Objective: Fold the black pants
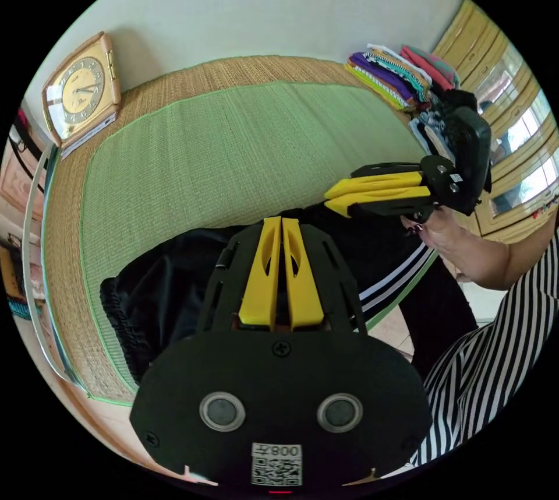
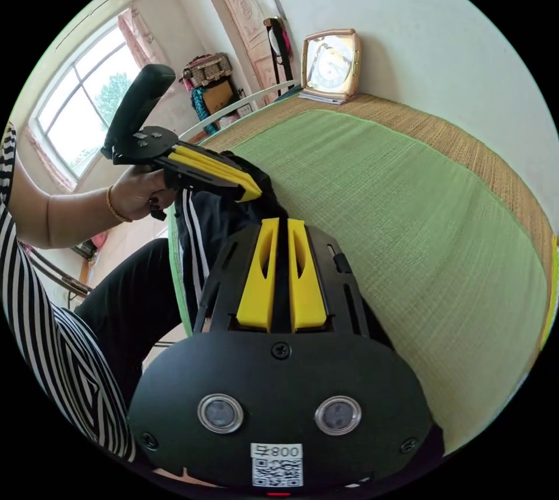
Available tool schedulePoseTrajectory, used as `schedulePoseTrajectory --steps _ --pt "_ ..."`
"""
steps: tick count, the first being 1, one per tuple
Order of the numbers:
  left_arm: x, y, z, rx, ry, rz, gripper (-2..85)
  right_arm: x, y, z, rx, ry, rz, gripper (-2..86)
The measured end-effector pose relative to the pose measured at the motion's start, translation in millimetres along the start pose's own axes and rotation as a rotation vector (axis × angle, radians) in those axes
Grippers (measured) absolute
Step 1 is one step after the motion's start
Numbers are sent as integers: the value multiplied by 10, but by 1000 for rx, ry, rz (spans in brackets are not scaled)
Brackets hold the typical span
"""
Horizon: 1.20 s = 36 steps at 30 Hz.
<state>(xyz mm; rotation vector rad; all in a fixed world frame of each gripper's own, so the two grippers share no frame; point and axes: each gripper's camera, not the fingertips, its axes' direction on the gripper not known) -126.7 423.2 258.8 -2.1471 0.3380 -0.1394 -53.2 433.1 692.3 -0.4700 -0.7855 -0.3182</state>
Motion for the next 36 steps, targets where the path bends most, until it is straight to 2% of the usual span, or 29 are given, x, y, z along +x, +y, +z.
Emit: schedulePoseTrajectory --steps 7,11,16,19,26,32,36 --pt "-96 5 -78 42 24 -8 2 77 -343 168 -85 -5 -111 71" --pt "-186 2 -100 59 41 -29 3 195 -532 193 -103 -91 -134 42" --pt "-332 42 -159 126 43 -88 3 340 -715 109 -107 -79 -142 13" --pt "-454 95 -164 179 54 -147 2 543 -829 -9 -89 -105 -82 8" --pt "-631 71 303 -61 8 -175 1 1219 -1103 -28 -118 -225 147 5" --pt "-689 44 242 3 44 -184 1 1680 -1262 71 -175 -311 268 4" --pt "-728 -20 319 -70 28 -160 1 2014 -1278 -34 -130 -374 404 4"
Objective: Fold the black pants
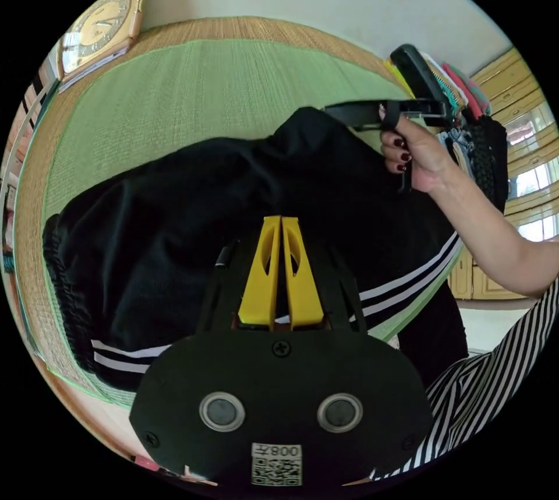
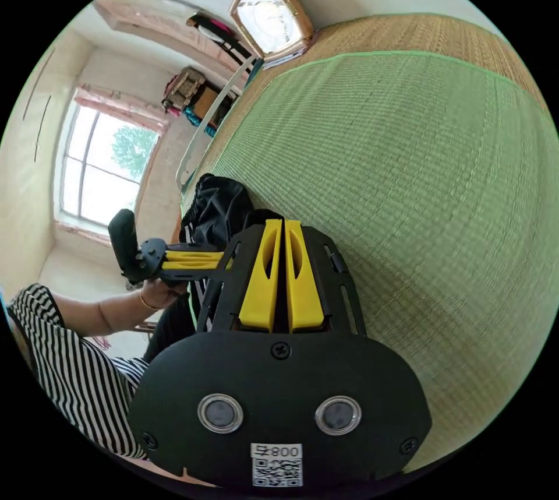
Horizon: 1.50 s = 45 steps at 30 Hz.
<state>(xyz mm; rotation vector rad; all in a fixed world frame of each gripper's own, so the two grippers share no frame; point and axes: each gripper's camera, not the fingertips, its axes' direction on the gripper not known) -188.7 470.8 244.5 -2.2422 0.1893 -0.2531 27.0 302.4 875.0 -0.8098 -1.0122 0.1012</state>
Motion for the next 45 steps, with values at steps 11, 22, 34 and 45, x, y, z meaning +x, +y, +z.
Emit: schedulePoseTrajectory --steps 11,22,34,45 --pt "18 36 -121 -66 -81 80 0 99 -262 -277 -32 11 41 2" --pt "-448 71 -566 27 -170 -101 0 250 -398 -520 -19 -37 109 3" --pt "-857 473 -909 70 -257 -252 1 351 -352 -857 65 -113 150 3" --pt "-596 398 -962 88 -98 -97 1 368 -191 -1079 117 -98 176 2"
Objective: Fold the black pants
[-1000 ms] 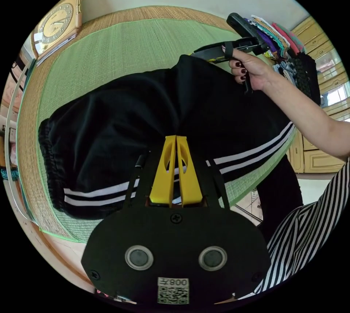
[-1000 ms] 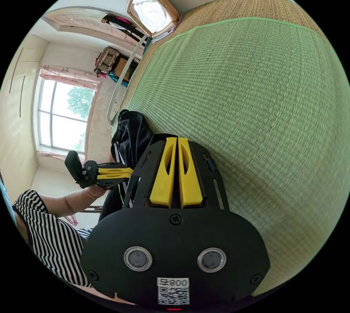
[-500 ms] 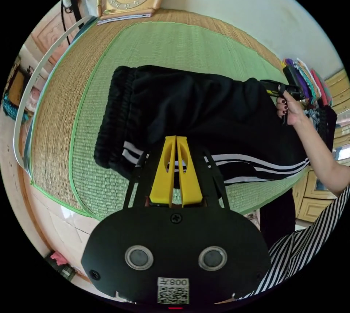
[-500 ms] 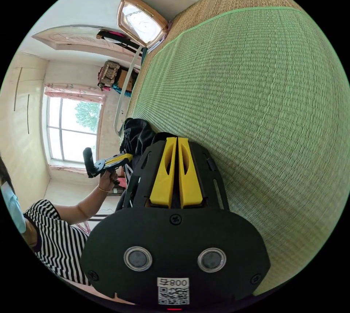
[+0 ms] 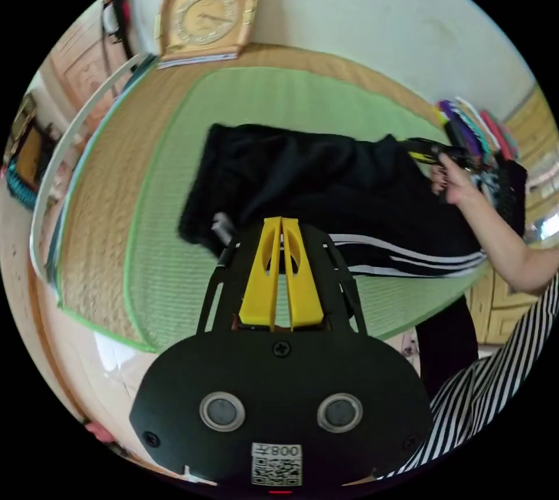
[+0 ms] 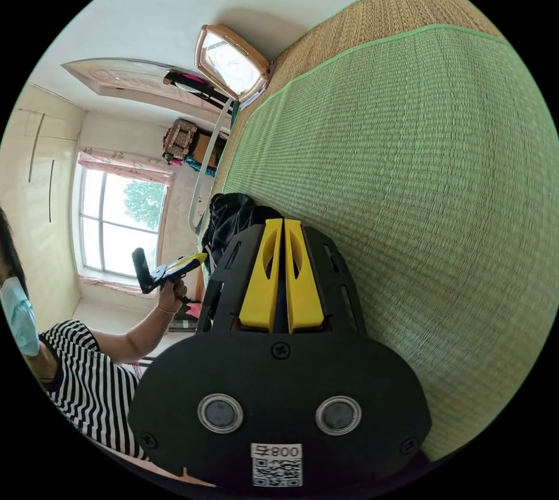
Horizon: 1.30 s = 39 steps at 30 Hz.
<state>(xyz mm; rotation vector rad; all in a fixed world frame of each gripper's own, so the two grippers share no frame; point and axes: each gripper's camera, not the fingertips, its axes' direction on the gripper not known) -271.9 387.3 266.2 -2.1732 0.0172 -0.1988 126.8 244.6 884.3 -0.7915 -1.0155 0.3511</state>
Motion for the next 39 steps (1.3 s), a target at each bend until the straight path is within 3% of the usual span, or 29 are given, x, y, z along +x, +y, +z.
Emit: schedulePoseTrajectory --steps 2,4,12,15,20,23,26,31,37,39 --pt "241 -77 190 -84 83 114 1 17 -22 27 -10 1 9 2" --pt "400 -64 387 -212 45 183 1 33 -27 43 -21 15 17 2" --pt "346 199 290 -226 113 152 0 168 10 49 -37 22 31 2" --pt "252 138 175 -124 134 102 0 199 31 16 -39 17 40 3" --pt "-166 -105 20 2 -71 -28 0 242 60 -119 -19 -56 42 3" --pt "-505 -203 183 -65 -197 -115 1 284 115 -184 -20 -63 69 2" --pt "-603 -202 291 -79 -128 -119 1 408 222 -309 10 -65 116 1" --pt "-377 -167 390 -134 -264 -38 0 478 449 -607 111 -100 117 0" --pt "-372 101 416 -181 -233 -112 0 -330 1292 -47 -133 23 -121 0" --pt "-354 233 429 -216 -231 -140 0 -522 1819 283 -241 153 -171 0"
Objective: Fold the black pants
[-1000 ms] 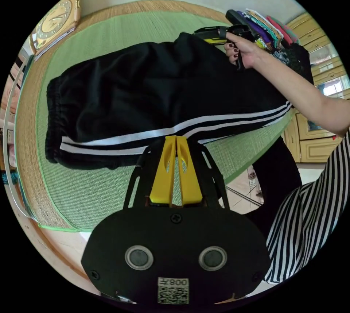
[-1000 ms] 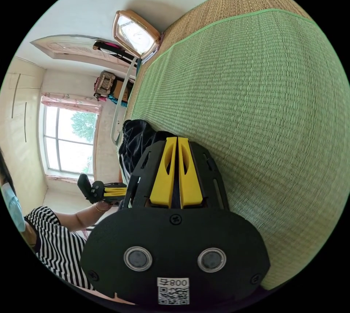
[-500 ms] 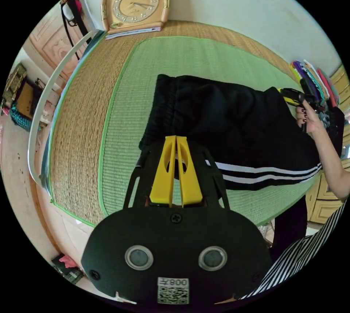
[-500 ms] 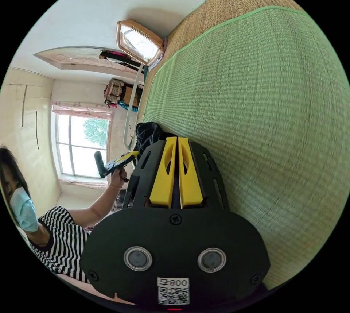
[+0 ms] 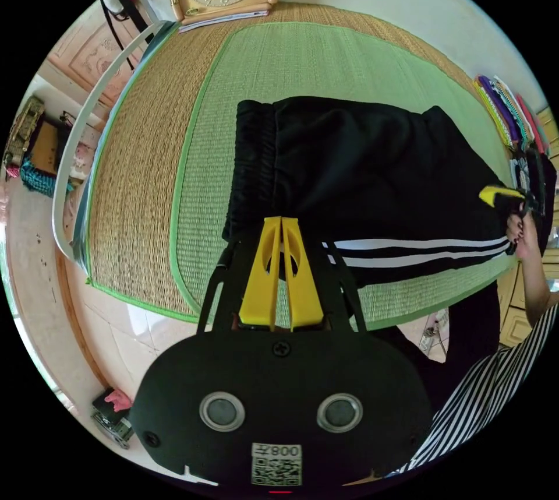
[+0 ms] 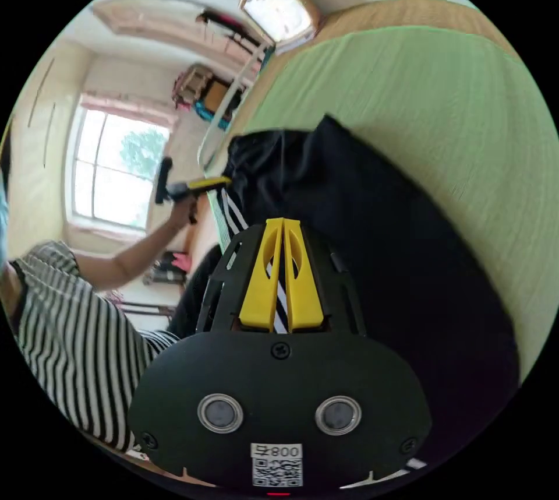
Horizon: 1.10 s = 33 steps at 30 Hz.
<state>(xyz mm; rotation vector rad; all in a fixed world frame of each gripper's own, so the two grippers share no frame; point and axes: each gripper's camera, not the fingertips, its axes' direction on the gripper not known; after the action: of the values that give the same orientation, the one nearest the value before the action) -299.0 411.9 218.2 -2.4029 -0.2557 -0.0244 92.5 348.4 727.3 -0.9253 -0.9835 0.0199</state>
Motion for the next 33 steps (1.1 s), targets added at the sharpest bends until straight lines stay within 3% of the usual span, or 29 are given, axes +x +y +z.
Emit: schedulePoseTrajectory --steps 2,4,7,11,15,17,24,33 --pt "1 72 34 -25 -3 -13 0 -78 279 250 -55 75 26 0" --pt "-8 126 39 -16 1 -44 0 -70 495 359 -36 29 36 0" --pt "143 124 -92 133 47 -57 0 -3 645 376 -4 -28 84 0" --pt "862 -336 -7 230 255 173 0 -127 819 386 -4 53 37 0" --pt "1611 -1026 418 162 288 342 0 -126 1044 451 -6 104 54 0" --pt "1766 -1248 641 109 196 352 0 -105 1118 477 3 97 57 0" --pt "1855 -1438 831 154 330 309 0 -31 1371 567 57 54 63 1" --pt "2104 -1798 1315 95 341 264 0 103 1788 218 210 84 173 0"
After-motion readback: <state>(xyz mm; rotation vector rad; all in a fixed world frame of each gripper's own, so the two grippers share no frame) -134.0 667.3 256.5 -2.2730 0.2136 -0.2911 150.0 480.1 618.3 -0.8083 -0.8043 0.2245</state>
